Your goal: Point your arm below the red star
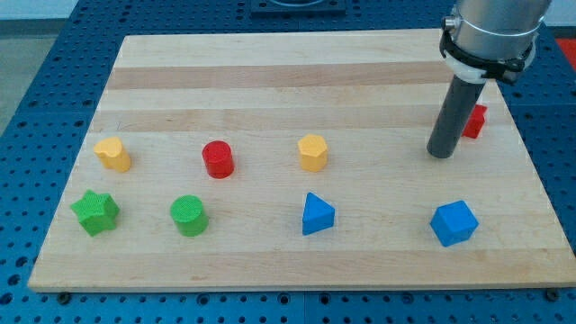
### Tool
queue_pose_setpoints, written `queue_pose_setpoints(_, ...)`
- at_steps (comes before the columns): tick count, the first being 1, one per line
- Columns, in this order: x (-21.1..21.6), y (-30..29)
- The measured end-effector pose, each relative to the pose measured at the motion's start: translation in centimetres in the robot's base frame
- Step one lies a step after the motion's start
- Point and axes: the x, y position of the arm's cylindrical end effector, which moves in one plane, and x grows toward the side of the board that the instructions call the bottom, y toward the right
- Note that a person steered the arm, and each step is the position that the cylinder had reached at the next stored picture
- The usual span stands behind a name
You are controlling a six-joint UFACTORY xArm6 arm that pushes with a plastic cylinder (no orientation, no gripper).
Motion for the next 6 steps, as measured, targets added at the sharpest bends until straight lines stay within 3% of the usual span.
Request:
queue_pose_setpoints(3,1.8,0.0)
queue_pose_setpoints(6,1.5,4.4)
